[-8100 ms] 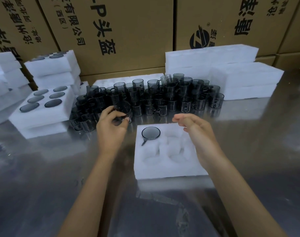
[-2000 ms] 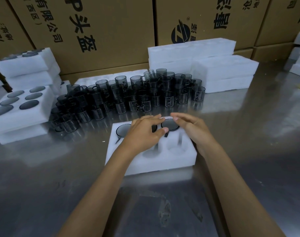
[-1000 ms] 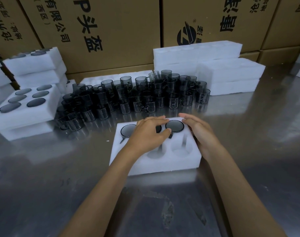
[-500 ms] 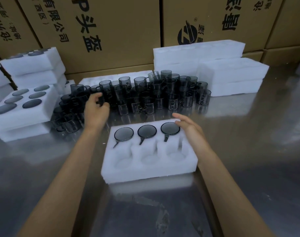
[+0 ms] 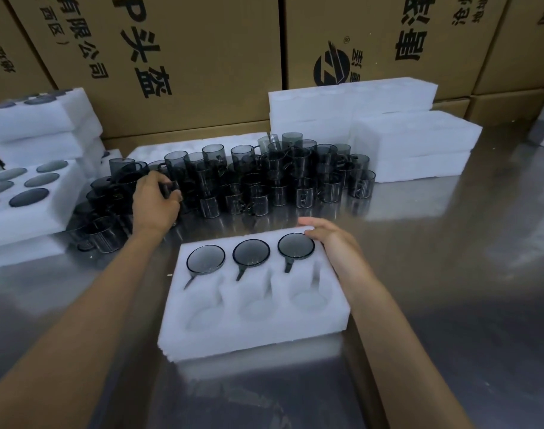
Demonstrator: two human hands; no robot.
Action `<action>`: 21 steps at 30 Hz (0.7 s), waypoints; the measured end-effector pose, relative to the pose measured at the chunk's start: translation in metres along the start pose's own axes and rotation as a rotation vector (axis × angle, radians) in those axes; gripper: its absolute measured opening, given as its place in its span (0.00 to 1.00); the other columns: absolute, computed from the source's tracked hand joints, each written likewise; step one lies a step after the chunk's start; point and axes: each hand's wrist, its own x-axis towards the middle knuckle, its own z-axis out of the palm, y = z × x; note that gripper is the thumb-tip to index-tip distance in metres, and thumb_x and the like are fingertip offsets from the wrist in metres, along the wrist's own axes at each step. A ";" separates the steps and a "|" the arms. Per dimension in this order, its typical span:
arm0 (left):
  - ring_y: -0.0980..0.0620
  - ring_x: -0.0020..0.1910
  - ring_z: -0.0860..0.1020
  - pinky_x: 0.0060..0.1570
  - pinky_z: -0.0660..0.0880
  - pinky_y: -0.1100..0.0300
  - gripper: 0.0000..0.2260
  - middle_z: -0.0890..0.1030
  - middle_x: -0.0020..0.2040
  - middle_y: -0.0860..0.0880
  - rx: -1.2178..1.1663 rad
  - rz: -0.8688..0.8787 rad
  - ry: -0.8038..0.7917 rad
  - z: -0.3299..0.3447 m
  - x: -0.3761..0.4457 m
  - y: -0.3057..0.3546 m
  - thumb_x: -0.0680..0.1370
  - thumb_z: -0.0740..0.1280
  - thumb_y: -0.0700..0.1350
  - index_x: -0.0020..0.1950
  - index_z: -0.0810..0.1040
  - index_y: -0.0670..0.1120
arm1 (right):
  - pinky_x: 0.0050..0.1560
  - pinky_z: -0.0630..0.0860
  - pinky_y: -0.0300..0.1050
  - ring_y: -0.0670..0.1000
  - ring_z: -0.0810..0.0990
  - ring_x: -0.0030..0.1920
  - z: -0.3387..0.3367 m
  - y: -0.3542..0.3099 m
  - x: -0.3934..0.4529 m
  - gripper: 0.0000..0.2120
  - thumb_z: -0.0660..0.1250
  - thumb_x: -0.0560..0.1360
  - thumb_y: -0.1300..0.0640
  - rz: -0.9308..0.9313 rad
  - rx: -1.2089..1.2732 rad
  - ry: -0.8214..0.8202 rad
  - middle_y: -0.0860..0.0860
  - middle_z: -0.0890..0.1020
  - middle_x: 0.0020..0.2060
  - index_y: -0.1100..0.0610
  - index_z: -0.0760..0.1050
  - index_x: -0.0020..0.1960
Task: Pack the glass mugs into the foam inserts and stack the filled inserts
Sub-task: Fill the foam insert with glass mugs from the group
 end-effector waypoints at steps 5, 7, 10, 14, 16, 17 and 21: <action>0.52 0.51 0.73 0.52 0.66 0.68 0.07 0.77 0.58 0.41 -0.075 0.083 0.087 -0.014 -0.013 0.005 0.75 0.73 0.38 0.51 0.77 0.42 | 0.52 0.83 0.51 0.54 0.85 0.51 -0.001 0.000 -0.002 0.13 0.67 0.77 0.60 -0.024 -0.027 0.026 0.52 0.84 0.53 0.44 0.83 0.53; 0.60 0.45 0.69 0.46 0.64 0.79 0.08 0.76 0.57 0.42 -0.132 0.134 0.114 -0.023 -0.023 0.014 0.74 0.74 0.39 0.48 0.77 0.45 | 0.50 0.83 0.50 0.54 0.85 0.50 -0.002 -0.001 -0.004 0.12 0.68 0.77 0.60 -0.034 -0.028 0.038 0.52 0.84 0.52 0.44 0.82 0.54; 0.61 0.45 0.73 0.47 0.65 0.82 0.10 0.75 0.55 0.49 -0.258 0.207 0.086 -0.038 -0.045 0.035 0.73 0.75 0.39 0.46 0.76 0.49 | 0.56 0.81 0.54 0.55 0.84 0.52 -0.002 -0.003 -0.009 0.12 0.68 0.77 0.60 -0.073 -0.055 0.095 0.53 0.84 0.53 0.47 0.81 0.57; 0.65 0.53 0.76 0.51 0.74 0.71 0.11 0.76 0.58 0.55 -0.487 0.204 -0.071 -0.048 -0.089 0.060 0.72 0.77 0.39 0.43 0.78 0.53 | 0.62 0.77 0.43 0.47 0.81 0.55 -0.002 -0.011 -0.022 0.12 0.67 0.79 0.61 -0.281 -0.263 0.161 0.49 0.82 0.56 0.53 0.79 0.61; 0.65 0.54 0.76 0.53 0.74 0.69 0.13 0.76 0.57 0.57 -0.513 0.231 -0.137 -0.048 -0.112 0.071 0.71 0.78 0.41 0.41 0.78 0.56 | 0.55 0.73 0.27 0.37 0.79 0.53 0.000 -0.017 -0.032 0.11 0.68 0.79 0.61 -0.415 -0.309 0.138 0.44 0.82 0.55 0.54 0.79 0.61; 0.65 0.53 0.76 0.53 0.73 0.70 0.13 0.75 0.56 0.58 -0.513 0.254 -0.155 -0.048 -0.123 0.076 0.70 0.79 0.41 0.41 0.78 0.56 | 0.52 0.72 0.24 0.34 0.79 0.52 0.001 -0.021 -0.037 0.10 0.68 0.79 0.60 -0.459 -0.296 0.110 0.43 0.83 0.54 0.54 0.80 0.60; 0.59 0.46 0.76 0.49 0.73 0.69 0.12 0.73 0.52 0.56 -0.532 0.336 -0.193 -0.047 -0.150 0.094 0.68 0.80 0.41 0.42 0.78 0.49 | 0.49 0.76 0.30 0.42 0.83 0.50 0.011 -0.028 -0.051 0.07 0.70 0.78 0.57 -0.468 -0.257 -0.133 0.45 0.86 0.49 0.54 0.83 0.55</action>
